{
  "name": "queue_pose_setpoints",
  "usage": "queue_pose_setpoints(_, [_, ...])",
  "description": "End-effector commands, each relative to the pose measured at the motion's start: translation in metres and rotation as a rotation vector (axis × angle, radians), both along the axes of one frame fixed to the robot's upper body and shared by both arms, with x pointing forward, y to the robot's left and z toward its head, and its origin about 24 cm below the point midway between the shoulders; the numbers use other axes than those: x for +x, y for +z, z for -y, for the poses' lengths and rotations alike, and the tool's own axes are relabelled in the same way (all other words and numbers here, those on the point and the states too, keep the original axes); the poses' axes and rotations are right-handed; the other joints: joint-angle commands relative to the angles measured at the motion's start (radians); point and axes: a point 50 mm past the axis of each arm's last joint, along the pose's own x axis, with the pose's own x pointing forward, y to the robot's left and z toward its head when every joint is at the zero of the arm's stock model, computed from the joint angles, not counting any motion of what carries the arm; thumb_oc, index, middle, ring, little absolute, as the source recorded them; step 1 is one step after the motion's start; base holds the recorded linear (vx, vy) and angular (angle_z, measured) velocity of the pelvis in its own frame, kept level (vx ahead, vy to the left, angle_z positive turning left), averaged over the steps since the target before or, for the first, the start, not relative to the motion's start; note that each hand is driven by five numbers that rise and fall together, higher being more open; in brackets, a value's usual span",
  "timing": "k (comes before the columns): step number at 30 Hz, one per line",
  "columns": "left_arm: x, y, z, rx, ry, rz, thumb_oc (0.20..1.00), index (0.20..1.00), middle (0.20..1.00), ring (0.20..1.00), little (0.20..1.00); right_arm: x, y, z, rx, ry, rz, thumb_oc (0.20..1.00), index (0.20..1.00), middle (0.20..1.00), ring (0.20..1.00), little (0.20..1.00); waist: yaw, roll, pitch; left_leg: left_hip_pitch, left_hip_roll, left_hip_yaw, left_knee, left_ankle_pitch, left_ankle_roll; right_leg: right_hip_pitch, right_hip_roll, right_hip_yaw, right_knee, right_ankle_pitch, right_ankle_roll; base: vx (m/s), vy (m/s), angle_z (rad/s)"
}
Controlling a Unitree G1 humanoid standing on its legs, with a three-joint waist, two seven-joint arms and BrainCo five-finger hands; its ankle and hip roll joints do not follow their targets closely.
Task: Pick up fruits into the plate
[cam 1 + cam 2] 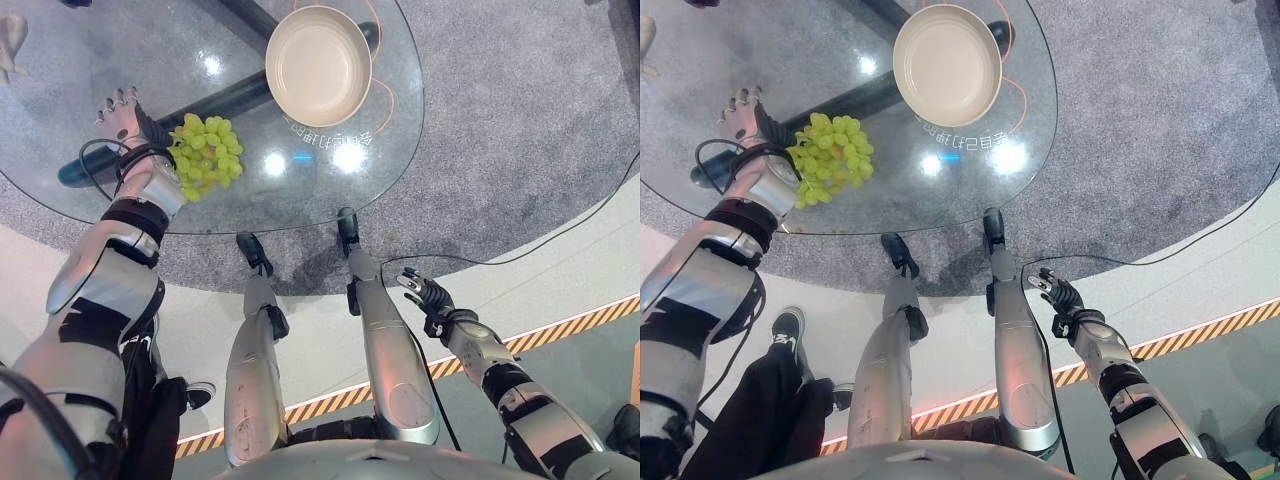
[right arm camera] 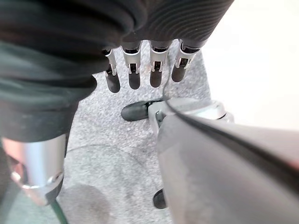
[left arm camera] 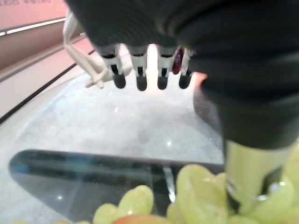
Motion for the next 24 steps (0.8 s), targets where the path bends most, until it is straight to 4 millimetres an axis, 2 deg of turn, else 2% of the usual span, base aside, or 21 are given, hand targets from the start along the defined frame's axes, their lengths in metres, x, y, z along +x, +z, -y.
queue_pose_setpoints(1, [-0.004,0.004,-0.018,-0.015,0.067,-0.032,1.0,1.0,1.0,1.0,1.0,-0.007,-0.005,-0.009,0.056,-0.011,0.001,1.0,1.0,1.0,1.0,1.0,-0.015,-0.1,-0.021,-0.009,-0.029,0.008,0.085,-0.1,-0.038,-0.033,0.047,0.004,0.011,0.039,-0.011,0.02,-0.062,0.03])
queue_pose_setpoints(14, [-0.004,-0.006,-0.017,0.073,0.136,-0.218,1.0,1.0,1.0,1.0,1.0,0.006,0.011,-0.022,0.121,-0.014,0.084,1.0,1.0,1.0,1.0,1.0,-0.047,-0.127,-0.021,-0.116,-0.019,0.013,0.114,-0.102,-0.049,-0.136,0.06,0.012,0.019,0.053,-0.013,-0.01,-0.029,-0.04])
queue_pose_setpoints(17, [-0.004,-0.016,-0.015,0.036,0.114,-0.284,1.0,1.0,1.0,1.0,1.0,0.009,0.014,-0.023,0.123,-0.011,0.094,1.0,1.0,1.0,1.0,1.0,-0.052,-0.13,-0.021,-0.136,-0.018,0.015,0.12,-0.101,-0.051,-0.153,0.059,0.013,0.02,0.058,-0.012,-0.02,0.003,-0.05])
queue_pose_setpoints(24, [-0.003,-0.03,-0.008,-0.063,0.068,-0.236,1.0,1.0,1.0,1.0,1.0,0.008,0.014,-0.027,0.135,-0.003,0.103,1.0,1.0,1.0,1.0,1.0,-0.05,-0.132,-0.021,-0.134,-0.017,0.017,0.1,-0.096,-0.05,-0.152,0.062,0.017,0.006,0.059,-0.01,-0.01,-0.001,-0.01])
